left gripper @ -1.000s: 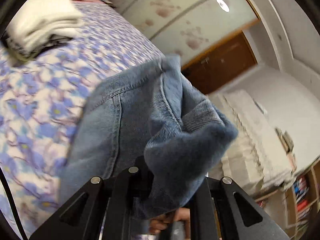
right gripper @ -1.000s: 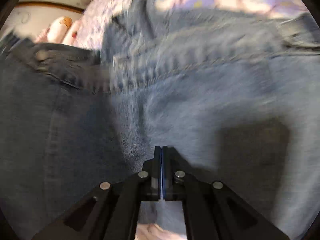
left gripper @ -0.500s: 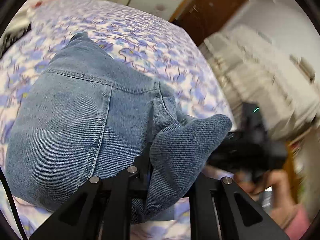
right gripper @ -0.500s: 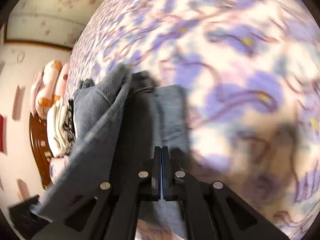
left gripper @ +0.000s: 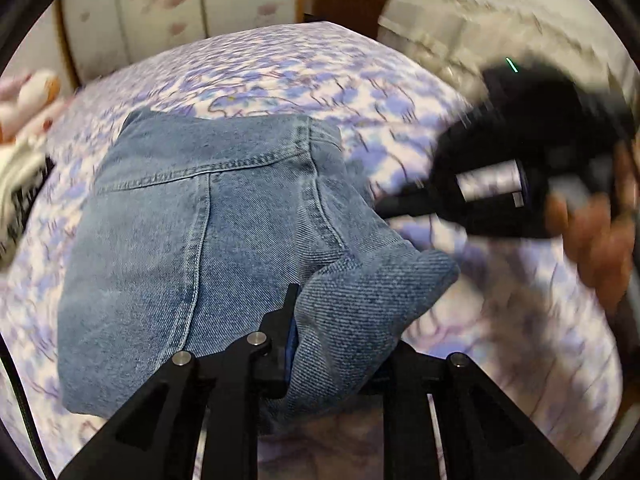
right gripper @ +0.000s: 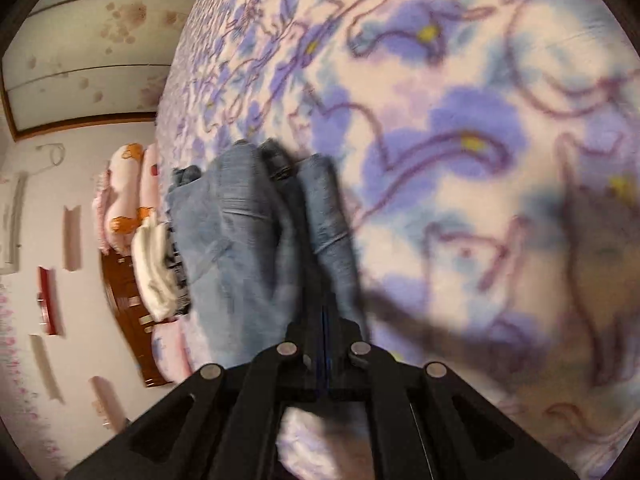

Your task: Fold large clothes

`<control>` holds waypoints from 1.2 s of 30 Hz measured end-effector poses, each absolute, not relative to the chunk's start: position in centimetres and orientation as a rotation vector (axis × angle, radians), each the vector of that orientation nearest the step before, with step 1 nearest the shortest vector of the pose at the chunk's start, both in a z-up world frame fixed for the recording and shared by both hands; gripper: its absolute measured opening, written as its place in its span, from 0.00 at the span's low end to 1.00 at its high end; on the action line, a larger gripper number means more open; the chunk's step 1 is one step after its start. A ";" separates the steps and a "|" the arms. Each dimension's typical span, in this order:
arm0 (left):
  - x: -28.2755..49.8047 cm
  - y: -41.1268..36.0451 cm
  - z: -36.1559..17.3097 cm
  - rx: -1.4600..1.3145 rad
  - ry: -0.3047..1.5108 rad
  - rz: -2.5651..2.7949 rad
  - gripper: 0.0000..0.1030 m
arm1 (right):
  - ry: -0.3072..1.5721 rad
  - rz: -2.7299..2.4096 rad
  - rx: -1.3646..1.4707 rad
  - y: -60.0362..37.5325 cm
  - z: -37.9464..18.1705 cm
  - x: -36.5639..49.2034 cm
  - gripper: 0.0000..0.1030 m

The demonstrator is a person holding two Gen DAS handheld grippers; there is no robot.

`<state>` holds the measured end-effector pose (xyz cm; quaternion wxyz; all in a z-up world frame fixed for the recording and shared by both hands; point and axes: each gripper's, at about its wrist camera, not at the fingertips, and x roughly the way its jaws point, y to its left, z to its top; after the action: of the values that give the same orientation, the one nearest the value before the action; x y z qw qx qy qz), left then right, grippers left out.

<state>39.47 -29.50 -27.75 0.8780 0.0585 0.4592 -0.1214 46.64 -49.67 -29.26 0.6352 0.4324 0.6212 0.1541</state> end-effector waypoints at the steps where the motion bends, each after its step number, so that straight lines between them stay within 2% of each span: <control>1: 39.1 -29.7 -27.9 0.154 0.960 -0.257 0.16 | 1.428 0.368 0.995 -49.2 -29.2 46.9 0.03; 2: 38.9 -30.0 -28.0 0.182 0.961 -0.260 0.16 | 1.442 0.383 0.985 -48.7 -29.1 47.2 0.09; 4: 38.3 -30.5 -28.2 0.240 0.958 -0.267 0.19 | 1.470 0.396 0.958 -47.5 -28.9 47.7 0.58; 5: 38.0 -30.8 -28.2 0.258 0.960 -0.272 0.20 | 1.479 0.403 0.952 -47.1 -28.8 47.8 0.61; 9: 37.5 -31.7 -28.4 0.321 0.956 -0.271 0.23 | 1.528 0.434 0.873 -44.4 -28.1 48.8 0.61; 12: 37.4 -31.9 -28.8 0.343 0.960 -0.264 0.23 | 1.593 0.427 0.666 -41.6 -27.4 49.6 0.59; 14: 37.5 -31.9 -29.0 0.337 0.967 -0.262 0.23 | 1.629 0.415 0.517 -40.0 -27.2 49.9 0.50; 15: 37.6 -31.9 -28.9 0.336 0.969 -0.261 0.23 | 1.652 0.394 0.418 -38.9 -27.2 50.1 0.39; 16: 37.6 -31.9 -29.0 0.336 0.971 -0.263 0.23 | 1.662 0.381 0.358 -38.6 -27.2 50.1 0.32; 17: 37.7 -31.9 -29.1 0.339 0.974 -0.264 0.23 | 1.668 0.374 0.298 -37.9 -27.2 50.2 0.30; 19: 37.6 -32.0 -29.0 0.344 0.970 -0.264 0.23 | 1.656 0.407 0.229 -37.0 -26.9 50.2 0.17; 21: 37.7 -32.0 -28.5 0.341 0.962 -0.267 0.23 | 1.632 0.425 0.205 -36.6 -26.2 50.1 0.14; 26: 37.6 -32.5 -27.8 0.318 0.990 -0.341 0.23 | 1.595 0.429 0.232 -38.3 -25.0 48.7 0.12; 29: 37.6 -32.8 -28.8 0.403 1.004 -0.383 0.26 | 1.591 0.419 0.383 -40.6 -26.6 48.3 0.12; 34: 37.3 -30.7 -28.1 0.359 1.102 -0.522 0.38 | 1.521 0.462 0.429 -41.1 -29.1 47.9 0.13; 36: 37.1 -29.3 -27.3 0.353 1.132 -0.553 0.50 | 1.514 0.459 0.490 -41.3 -29.7 47.7 0.13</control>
<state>37.08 -29.30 -27.27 0.7937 0.1640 0.5263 -0.2570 47.72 -41.33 -29.75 0.6763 0.2179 0.6734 0.2039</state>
